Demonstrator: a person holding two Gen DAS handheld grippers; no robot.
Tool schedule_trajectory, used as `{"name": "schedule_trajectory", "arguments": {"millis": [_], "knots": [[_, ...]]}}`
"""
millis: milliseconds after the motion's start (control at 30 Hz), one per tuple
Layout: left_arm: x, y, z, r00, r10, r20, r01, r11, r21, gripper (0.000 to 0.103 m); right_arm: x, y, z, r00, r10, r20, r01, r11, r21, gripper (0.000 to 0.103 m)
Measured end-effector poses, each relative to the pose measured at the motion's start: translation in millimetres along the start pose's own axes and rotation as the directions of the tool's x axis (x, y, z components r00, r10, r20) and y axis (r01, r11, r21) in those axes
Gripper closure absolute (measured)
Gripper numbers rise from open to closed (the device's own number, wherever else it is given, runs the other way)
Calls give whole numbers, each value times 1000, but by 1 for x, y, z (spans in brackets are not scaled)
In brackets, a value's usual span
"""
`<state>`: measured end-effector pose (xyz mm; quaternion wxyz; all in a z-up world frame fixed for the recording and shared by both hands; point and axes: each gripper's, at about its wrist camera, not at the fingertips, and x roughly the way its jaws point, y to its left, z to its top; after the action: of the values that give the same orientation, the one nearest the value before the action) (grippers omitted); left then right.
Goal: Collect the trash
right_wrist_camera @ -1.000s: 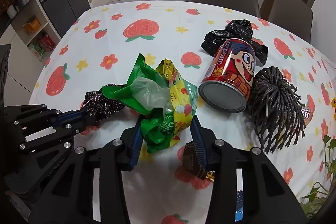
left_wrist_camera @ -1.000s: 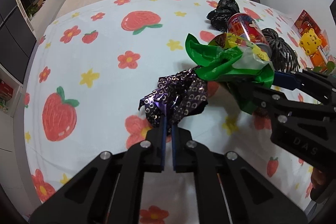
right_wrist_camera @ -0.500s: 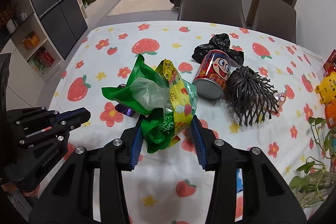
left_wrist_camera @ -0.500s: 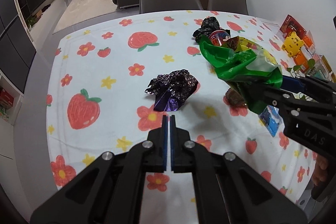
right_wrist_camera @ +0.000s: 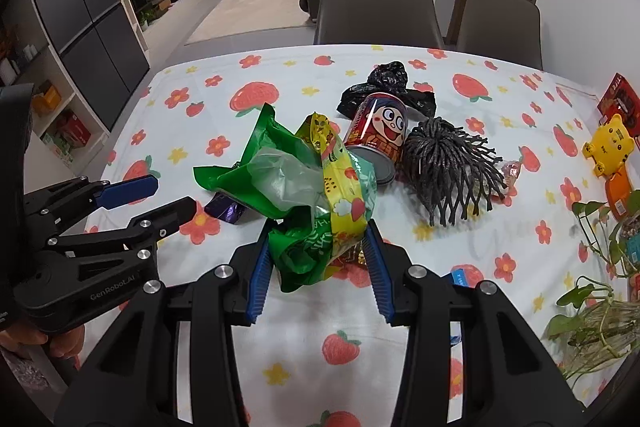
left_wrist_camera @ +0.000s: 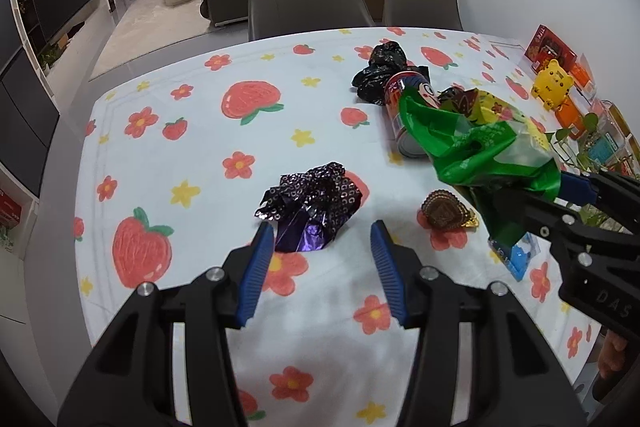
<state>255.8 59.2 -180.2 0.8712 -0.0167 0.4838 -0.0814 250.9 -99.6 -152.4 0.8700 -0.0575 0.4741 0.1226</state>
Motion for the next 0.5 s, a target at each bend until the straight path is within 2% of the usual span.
{"name": "schedule_trajectory", "arguments": {"millis": [267,333,467,500], "knots": [[55,-13,8,998,2,-59,-1,1000,14,52,29,-16,14,1000,0,-24,-1,1000,-6,62],[70,-15,10,997,11,-72,-10,1000,20,56,34,-20,15,1000,-2,-31,2,1000,-5,62],[87,-14,11,996,22,-88,-21,1000,14,89,38,-26,16,999,-3,-40,3,1000,3,62],[87,-14,12,996,27,-84,-26,1000,13,91,39,-27,16,999,-3,-42,3,1000,4,62]]}}
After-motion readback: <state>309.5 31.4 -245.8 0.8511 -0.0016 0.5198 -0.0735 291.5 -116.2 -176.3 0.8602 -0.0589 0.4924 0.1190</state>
